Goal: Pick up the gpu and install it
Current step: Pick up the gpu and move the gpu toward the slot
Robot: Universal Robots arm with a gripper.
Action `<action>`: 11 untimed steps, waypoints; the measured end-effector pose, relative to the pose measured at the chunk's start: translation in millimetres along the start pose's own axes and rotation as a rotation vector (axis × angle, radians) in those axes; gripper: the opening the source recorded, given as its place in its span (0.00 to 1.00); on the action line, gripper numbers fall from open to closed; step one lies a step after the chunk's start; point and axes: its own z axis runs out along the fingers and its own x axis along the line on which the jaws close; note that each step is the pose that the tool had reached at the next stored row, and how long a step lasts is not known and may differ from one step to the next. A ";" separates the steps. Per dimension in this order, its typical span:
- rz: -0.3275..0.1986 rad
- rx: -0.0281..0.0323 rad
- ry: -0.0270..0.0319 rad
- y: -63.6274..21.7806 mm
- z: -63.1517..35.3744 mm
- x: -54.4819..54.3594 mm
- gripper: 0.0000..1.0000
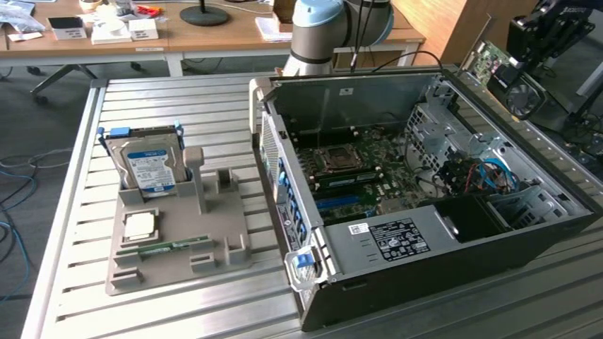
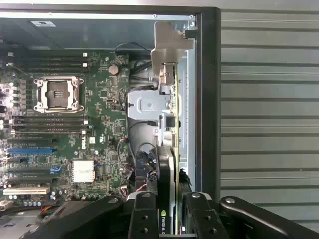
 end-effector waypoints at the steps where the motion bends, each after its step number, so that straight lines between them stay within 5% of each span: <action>1: 0.000 0.0000 0.0000 0.0 0.0 0.0 0.27; 11: 0.000 0.0000 0.0000 0.0 0.0 0.0 0.27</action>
